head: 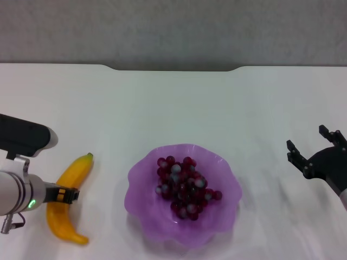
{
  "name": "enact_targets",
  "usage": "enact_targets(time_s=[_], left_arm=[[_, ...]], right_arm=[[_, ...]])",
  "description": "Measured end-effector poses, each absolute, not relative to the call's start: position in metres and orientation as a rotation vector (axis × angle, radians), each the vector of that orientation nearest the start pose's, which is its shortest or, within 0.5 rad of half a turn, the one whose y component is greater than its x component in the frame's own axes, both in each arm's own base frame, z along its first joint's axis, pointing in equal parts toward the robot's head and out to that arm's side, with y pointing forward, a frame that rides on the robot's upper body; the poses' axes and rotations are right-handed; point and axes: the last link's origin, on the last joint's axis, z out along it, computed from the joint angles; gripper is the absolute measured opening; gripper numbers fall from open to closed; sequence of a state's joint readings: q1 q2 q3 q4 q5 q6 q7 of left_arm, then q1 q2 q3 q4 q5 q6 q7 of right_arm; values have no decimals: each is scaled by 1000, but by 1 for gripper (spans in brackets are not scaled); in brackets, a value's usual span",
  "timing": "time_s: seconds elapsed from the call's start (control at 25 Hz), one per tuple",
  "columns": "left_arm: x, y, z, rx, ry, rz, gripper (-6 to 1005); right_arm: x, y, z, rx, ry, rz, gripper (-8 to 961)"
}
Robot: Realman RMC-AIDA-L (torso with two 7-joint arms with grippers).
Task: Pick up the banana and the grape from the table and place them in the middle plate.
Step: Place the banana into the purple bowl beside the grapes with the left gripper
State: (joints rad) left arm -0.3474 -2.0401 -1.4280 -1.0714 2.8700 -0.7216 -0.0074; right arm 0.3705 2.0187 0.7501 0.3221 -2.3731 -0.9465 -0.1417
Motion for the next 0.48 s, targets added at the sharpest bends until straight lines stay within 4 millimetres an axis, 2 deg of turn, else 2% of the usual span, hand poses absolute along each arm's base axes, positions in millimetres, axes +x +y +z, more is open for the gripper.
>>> enact_targets(time_s=[0.12, 0.24, 0.4, 0.48], left_arm=[[-301, 356, -28, -1932, -1149, 264, 491], [-290, 355, -14, -1908, -1198, 193, 492], [-268, 349, -1, -1921, -1296, 36, 492], [-257, 345, -1, -1958, -1308, -19, 493]], right_arm=[[334, 320, -44, -1860, 359, 381, 824], [334, 320, -44, -1860, 359, 380, 824], [335, 320, -44, -1861, 359, 375, 824], [336, 320, -43, -1861, 359, 372, 824]])
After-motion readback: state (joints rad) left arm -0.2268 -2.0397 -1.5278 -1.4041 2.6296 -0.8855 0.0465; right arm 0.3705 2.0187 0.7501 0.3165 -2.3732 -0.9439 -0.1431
